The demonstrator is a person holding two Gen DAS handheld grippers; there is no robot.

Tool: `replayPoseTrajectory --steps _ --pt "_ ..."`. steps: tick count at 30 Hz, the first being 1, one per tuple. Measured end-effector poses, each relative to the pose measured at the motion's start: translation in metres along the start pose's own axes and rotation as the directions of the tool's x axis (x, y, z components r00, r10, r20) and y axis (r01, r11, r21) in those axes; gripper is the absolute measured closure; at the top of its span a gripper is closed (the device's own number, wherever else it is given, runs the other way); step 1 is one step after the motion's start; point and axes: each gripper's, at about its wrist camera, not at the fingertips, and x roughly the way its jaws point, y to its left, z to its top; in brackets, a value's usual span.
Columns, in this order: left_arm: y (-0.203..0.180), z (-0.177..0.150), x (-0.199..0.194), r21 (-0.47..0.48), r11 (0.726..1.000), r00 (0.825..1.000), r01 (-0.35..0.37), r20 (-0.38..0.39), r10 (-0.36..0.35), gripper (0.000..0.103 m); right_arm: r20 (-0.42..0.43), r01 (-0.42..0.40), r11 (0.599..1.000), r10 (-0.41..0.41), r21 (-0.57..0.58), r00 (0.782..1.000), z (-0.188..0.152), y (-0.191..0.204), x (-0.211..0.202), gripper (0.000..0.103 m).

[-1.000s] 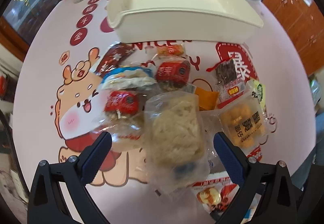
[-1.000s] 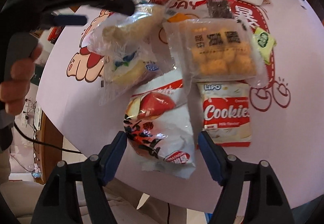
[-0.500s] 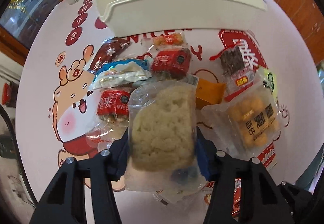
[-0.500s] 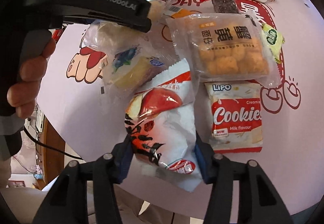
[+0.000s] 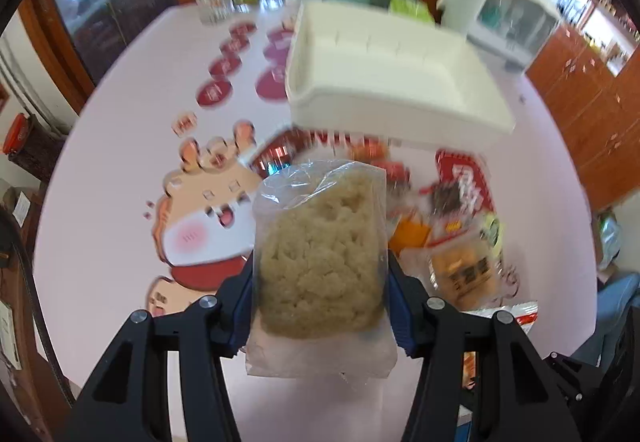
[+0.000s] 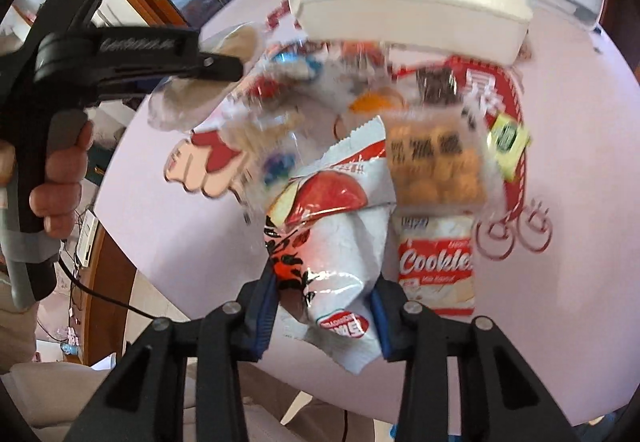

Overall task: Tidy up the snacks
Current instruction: 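Carry both held bags up and over the white tray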

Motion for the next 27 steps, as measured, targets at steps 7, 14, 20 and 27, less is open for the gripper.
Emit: replayPoseTrajectory --steps 7,14,20,27 --pt "0.0 0.03 -0.061 0.002 0.999 0.985 -0.036 0.166 0.036 0.048 0.112 0.025 0.999 -0.021 -0.03 0.993 0.033 0.001 -0.037 0.063" --pt "-0.004 0.063 -0.103 0.033 0.995 0.952 -0.099 0.294 0.085 0.048 0.248 0.071 0.997 -0.068 -0.002 0.966 0.097 -0.016 -0.089 0.063" --pt "-0.013 0.092 -0.111 0.077 0.99 0.943 -0.12 0.32 0.09 0.048 0.324 0.098 0.995 -0.097 0.015 0.941 0.146 -0.026 -0.12 0.063" --pt "-0.043 0.153 -0.077 0.185 0.979 0.962 -0.09 0.27 0.038 0.048 0.357 0.124 0.989 -0.144 0.076 0.923 0.231 -0.037 -0.116 0.063"
